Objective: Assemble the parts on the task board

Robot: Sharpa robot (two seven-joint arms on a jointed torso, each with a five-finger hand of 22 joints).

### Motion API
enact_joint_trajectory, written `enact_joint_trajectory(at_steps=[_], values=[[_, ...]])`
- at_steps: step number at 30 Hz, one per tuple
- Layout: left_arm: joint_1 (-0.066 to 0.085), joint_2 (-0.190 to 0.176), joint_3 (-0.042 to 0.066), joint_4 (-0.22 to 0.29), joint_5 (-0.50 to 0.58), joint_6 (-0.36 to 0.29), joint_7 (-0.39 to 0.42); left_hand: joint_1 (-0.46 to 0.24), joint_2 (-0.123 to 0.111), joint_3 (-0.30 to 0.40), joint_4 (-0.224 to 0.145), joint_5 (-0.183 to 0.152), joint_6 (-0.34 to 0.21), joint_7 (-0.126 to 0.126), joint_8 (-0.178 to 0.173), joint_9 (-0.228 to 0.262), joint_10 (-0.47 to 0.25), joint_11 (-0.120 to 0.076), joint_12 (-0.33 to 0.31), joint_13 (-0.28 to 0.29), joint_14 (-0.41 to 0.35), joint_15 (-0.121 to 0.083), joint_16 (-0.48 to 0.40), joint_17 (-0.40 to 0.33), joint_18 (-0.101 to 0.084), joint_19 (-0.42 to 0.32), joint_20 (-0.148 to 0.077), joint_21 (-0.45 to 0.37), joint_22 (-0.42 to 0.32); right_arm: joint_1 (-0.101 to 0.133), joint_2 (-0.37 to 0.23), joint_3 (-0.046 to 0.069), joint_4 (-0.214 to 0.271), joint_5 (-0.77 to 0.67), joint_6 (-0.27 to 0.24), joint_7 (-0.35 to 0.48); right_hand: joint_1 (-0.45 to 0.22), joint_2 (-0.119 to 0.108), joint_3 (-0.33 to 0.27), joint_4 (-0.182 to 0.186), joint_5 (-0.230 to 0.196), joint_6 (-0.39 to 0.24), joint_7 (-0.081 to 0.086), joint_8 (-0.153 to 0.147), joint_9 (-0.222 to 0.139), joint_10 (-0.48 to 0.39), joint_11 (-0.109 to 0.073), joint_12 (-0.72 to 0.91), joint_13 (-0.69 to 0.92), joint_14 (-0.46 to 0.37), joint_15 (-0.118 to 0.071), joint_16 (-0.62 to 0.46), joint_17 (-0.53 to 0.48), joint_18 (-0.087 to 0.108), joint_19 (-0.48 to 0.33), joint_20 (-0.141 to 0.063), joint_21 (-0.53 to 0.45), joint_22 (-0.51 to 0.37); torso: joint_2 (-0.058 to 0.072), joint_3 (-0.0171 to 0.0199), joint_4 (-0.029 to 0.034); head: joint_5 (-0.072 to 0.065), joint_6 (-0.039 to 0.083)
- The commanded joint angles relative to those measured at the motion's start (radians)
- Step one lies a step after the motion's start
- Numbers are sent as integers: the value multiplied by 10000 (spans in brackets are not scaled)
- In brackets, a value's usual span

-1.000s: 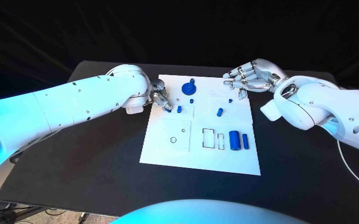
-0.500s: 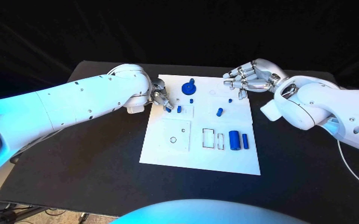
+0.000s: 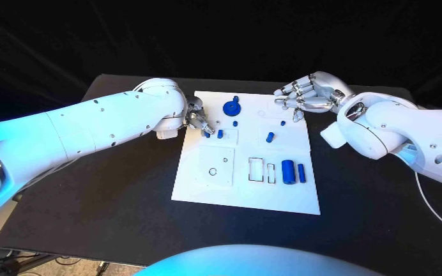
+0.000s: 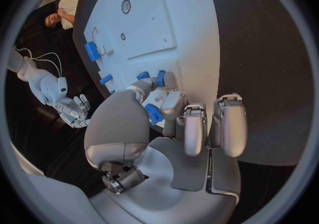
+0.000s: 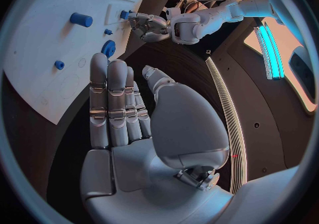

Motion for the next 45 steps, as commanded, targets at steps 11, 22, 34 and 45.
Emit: enact_joint_trajectory(at_steps=[11, 22, 34, 45], values=[[-76, 37, -60, -55, -8, 314, -365, -124, 146, -1809, 802, -1592, 248, 6, -156, -55, 67, -28, 115, 165, 1034, -76, 24, 2633, -167, 627, -48, 151, 1920, -6, -1, 0, 22, -23, 126, 72, -131, 49, -67, 72, 67, -104, 3, -27, 9, -60, 39, 70, -15, -50, 2, -93, 7, 58, 65, -19, -57, -20, -3, -4, 2, 0, 12], [-33, -164, 6, 173, -48, -154, -336, 96, 341, -2479, 1197, -2374, 274, 14, -173, -49, 78, -19, 122, 212, 1034, -73, 24, 2633, -169, 635, -44, 156, 1937, -6, 13, 0, -2, -27, 133, 67, -132, 66, -67, 82, 77, -108, 1, -25, 9, -65, 34, 77, -21, -50, 2, -95, 22, 58, 71, -17, -71, -29, -8, -3, -4, -29, 3], [72, -450, 147, 492, 442, -1009, 84, 318, 439, -2895, 1449, -2330, 101, 84, -245, -57, -183, 33, -328, -250, 1034, -53, 24, 2633, -74, 461, -40, -165, 1642, -7, 36, 0, -35, -29, 142, 72, -132, 66, -67, 82, 77, -108, 1, -25, 9, -65, 34, 77, -21, -50, 2, -95, 22, 58, 71, -17, -71, -29, -8, -9, 7, -43, 1], [172, -707, 204, 542, 1840, -2504, 1078, 104, 518, -4464, 1809, -2715, -1192, 653, -719, -396, -2455, 535, -3770, -3859, 1027, 313, 8, 2608, 152, 35, 279, -1038, 891, -7, 41, 0, -50, -29, 152, 69, -121, 69, -64, 77, 89, -110, -1, -25, 9, -70, 32, 79, -24, -50, 1, -92, 32, 59, 73, -17, -78, -33, -7, -4, 13, -69, 36]])
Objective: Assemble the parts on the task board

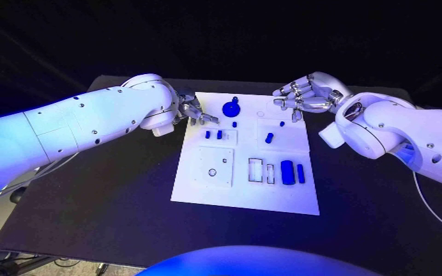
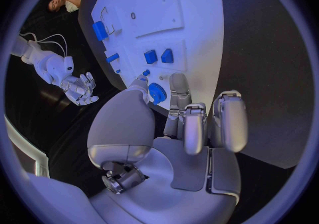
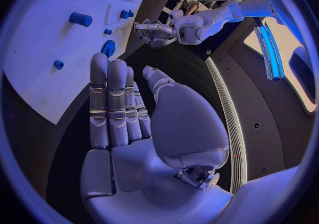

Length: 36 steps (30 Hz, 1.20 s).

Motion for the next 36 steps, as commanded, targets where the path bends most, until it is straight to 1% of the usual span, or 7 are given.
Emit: enact_joint_trajectory(at_steps=[1, 4, 9, 17, 26, 30, 36], values=[[19, -30, 9, -9, 832, -966, 768, 82, 37, -182, 3, -30, -163, 50, -37, -100, -166, 51, -128, -152, 1018, 98, -65, 2498, 194, -41, 91, -298, 753, -8, 7, 0, 5, -30, 145, 70, -67, 15, -8, 20, 50, -40, -3, -25, 9, -70, 32, 40, -17, -50, 1, -36, 9, 59, 74, -17, -42, -13, 8, -1, -1, -8, 4], [20, -7, 4, -49, 900, -1104, 1374, 1096, 278, -39, -217, 107, -515, 224, -164, -315, -726, 222, -539, -480, 532, 237, -1078, 1106, 585, -923, 197, -1967, -653, -8, 9, 0, 1, -29, 144, 73, -67, 15, -8, 20, 50, -40, -3, -25, 9, -70, 32, 40, -17, -50, 1, -36, 9, 59, 74, -17, -42, -13, 9, 0, -3, -6, 21], [-42, 225, -118, -176, 738, -1569, 3544, 3987, 737, 1016, -1139, -58, -1285, 733, -980, -1199, -2695, 798, -2370, -1798, -2911, 778, -6146, -4395, 1351, -3889, 645, -6845, -4358, -9, 35, 0, -18, -29, 143, 84, -63, 15, -8, 19, 56, -42, -3, -25, 9, -73, 32, 41, -19, -50, 0, -37, 13, 60, 76, -17, -46, -16, 12, -3, 5, -40, 62], [-198, 755, -276, -547, -1114, -2344, 5504, 5202, -99, 2353, -1557, -875, -348, 746, -2309, -2953, -2052, 958, -4332, -4255, -3277, 934, -7604, -6044, 1469, -3823, 803, -7982, -5208, -18, 63, 0, -47, -29, 139, 95, -51, 21, -2, 13, 63, -42, -4, -24, 9, -75, 30, 43, -21, -50, -1, -39, 15, 60, 77, -17, -50, -19, 11, -3, -17, -125, 179], [-230, 1258, -461, -956, -2856, -2243, 5265, 4691, -357, 2446, -1419, -912, 219, 655, -2762, -3585, -1590, 935, -4856, -5133, -2433, 823, -7394, -6279, 1452, -3023, 783, -8188, -5514, -23, 90, 0, -49, -29, 125, 105, -46, 23, 0, 11, 65, -42, -5, -24, 9, -75, 29, 44, -21, -50, -2, -41, 16, 60, 78, -17, -51, -20, 22, -12, -16, -171, 236], [-235, 1482, -484, -1135, -3454, -1943, 4923, 4497, -405, 2421, -1370, -913, 451, 603, -2933, -3811, -1336, 866, -5009, -5422, -1302, 755, -5570, -4528, 1428, -2343, 708, -7899, -5380, -25, 100, 0, -51, -29, 126, 111, -46, 23, 0, 11, 65, -42, -5, -24, 9, -75, 29, 44, -21, -50, -2, -41, 16, 60, 78, -17, -51, -20, 16, -3, -15, -169, 219], [-240, 1832, -495, -1523, -3983, -1567, 4632, 4364, -440, 2460, -1329, -914, 722, 585, -3210, -4104, -866, 774, -5245, -5731, -174, 661, -3098, -1937, 910, -868, 585, -4823, -2876, -28, 125, 0, -52, -29, 133, 118, -46, 23, 0, 11, 65, -42, -5, -24, 9, -75, 29, 44, -21, -50, -2, -41, 16, 60, 78, -17, -51, -20, 17, -5, -14, -171, 205]])
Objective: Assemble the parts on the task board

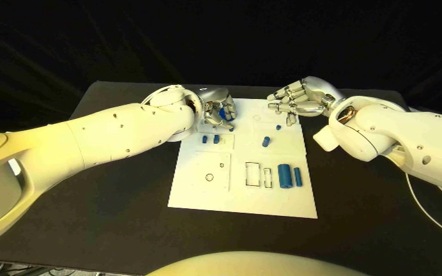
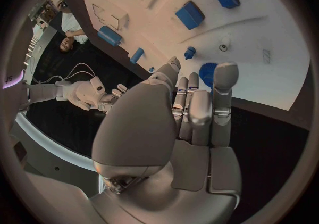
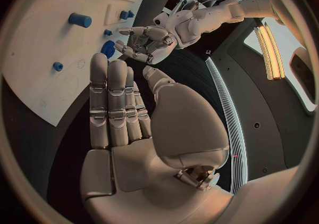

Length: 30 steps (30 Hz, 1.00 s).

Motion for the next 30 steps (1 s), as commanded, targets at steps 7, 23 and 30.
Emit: enact_joint_trajectory(at_steps=[7, 23, 30], values=[[-36, 440, -3, -512, -1073, 650, -381, -130, 25, 98, 29, -48, 334, -9, -188, -206, 305, -12, -294, -234, 421, -48, 1035, 1096, -385, 653, -48, 1798, 1534, -11, 39, 0, 1, -30, 133, 112, -46, 23, 0, 11, 66, -42, -4, -24, 9, -39, -7, 44, -13, -50, -2, -41, 10, 60, 78, -17, -52, -9, 11, 0, -5, -21, -5], [-119, 690, -11, -766, -1110, 897, -335, -123, 57, 336, -20, -47, 657, -68, -289, -334, 829, -117, -457, -346, 599, -141, 1281, 1229, -605, 1036, -132, 3093, 2644, -11, 43, 0, 13, -30, 146, 121, -24, 34, 11, 1, 75, -44, -4, -23, 9, -43, -9, 49, -18, -46, -4, -37, 24, 61, 84, -18, -61, -15, -7, 6, 14, -65, -65], [-120, 755, -13, -795, -1100, 1066, -357, -108, 107, 423, -35, -44, 730, -92, -305, -355, 945, -147, -494, -360, 610, -165, 1290, 1216, -610, 1033, -152, 3142, 2701, -11, 50, 0, 30, -30, 172, 122, -24, 34, 11, 1, 75, -44, -4, -23, 9, -43, -9, 49, -18, -46, -4, -37, 24, 61, 84, -18, -61, -15, -2, 2, 7, -64, -72]])
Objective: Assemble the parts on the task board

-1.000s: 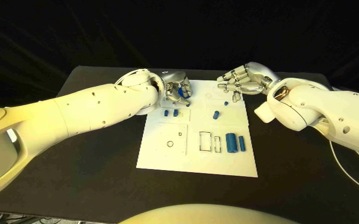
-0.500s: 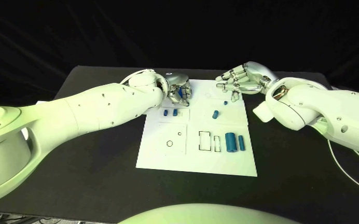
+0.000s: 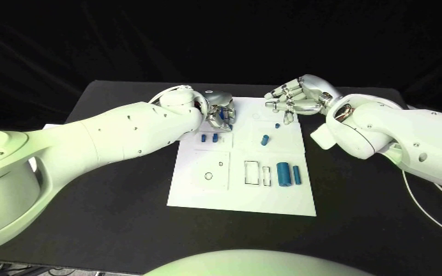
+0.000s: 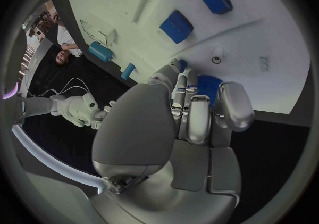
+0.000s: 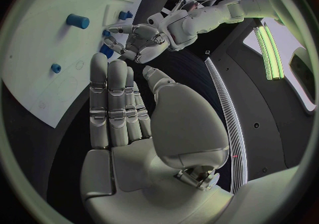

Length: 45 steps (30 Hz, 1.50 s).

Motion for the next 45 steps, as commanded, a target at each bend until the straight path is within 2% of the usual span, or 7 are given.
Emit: enact_joint_trajectory(at_steps=[1, 15, 22, 28, 34, 39, 45], values=[[0, 74, 2, -25, -104, 333, -17, 31, 80, 109, -35, -48, 120, 5, -57, -23, 135, -29, -41, -14, 339, -70, 52, 7, -160, 61, -47, 91, 61, -7, 17, 0, 24, -30, 163, 102, -24, 34, 11, 1, 36, -45, -4, -23, 9, -43, -9, 49, -9, -46, -4, -37, 11, 61, 84, -19, -61, -16, 0, 3, -6, 7, -6], [-4, 243, 2, -211, -172, 672, -166, 148, 172, 449, -191, -152, 327, -37, -92, -73, 407, -86, -182, -55, 372, -123, 86, -19, -200, 94, -94, 326, 293, -7, 21, 0, 46, -30, 166, 112, -24, 34, 11, 1, 36, -45, -4, -23, 9, -43, -9, 49, -9, -46, -4, -37, 11, 61, 84, -19, -61, -16, 4, 0, 6, -34, -29], [-36, 358, -6, -355, -243, 777, -256, 193, 208, 631, -280, -161, 423, -51, -110, -95, 533, -113, -276, -76, 370, -148, 69, -84, -217, 116, -118, 437, 400, -7, 17, 1, 50, -30, 163, 114, -24, 34, 11, 1, 36, -45, -4, -23, 9, -43, -9, 49, -9, -46, -4, -37, 11, 61, 84, -19, -61, -16, -1, 5, -10, -13, -55], [-46, 363, -8, -377, -264, 492, -198, 395, 383, 1083, -550, -259, 730, -44, -53, -87, 857, -161, -344, -49, 376, -196, 76, -122, -235, 134, -160, 557, 525, -7, 19, 1, 48, -30, 164, 116, -22, 36, 10, 2, 38, -46, -1, -21, 10, -46, -6, 54, -14, -43, -4, -37, 23, 61, 91, -19, -70, -22, -8, 6, 5, -33, -63], [-55, 254, 0, -236, -77, -43, -6, 332, 376, 1534, -840, -277, 936, 24, -79, -116, 1080, -145, -507, -10, 377, -186, 77, -186, -259, 148, -169, 676, 654, -7, 32, 1, 36, -30, 171, 123, -22, 36, 10, 2, 38, -46, -1, -21, 10, -46, -6, 54, -14, -43, -4, -37, 23, 61, 91, -19, -70, -22, -9, 3, 0, -35, -59], [-57, 3, 102, 56, 267, -214, -40, 98, 228, 1707, -922, -278, 886, 78, -196, -175, 1054, -98, -705, -26, 360, -140, 44, -286, -264, 140, -143, 694, 691, -7, 35, 1, 21, -29, 180, 124, -22, 36, 10, 2, 38, -46, -1, -21, 10, -46, -6, 54, -14, -43, -4, -37, 23, 61, 91, -19, -70, -22, -15, 6, 3, -47, -56], [-49, -351, 273, 458, 654, -336, -104, 11, 192, 1785, -952, -280, 893, 87, -231, -194, 1069, -80, -780, -31, 351, -132, 23, -345, -261, 134, -131, 691, 698, -7, 21, 1, 18, -29, 181, 118, -25, 38, 8, 4, 39, -46, 0, -20, 10, -47, -5, 57, -16, -41, -3, -28, 36, 61, 94, -19, -74, -24, -28, 17, 18, -65, -38]])
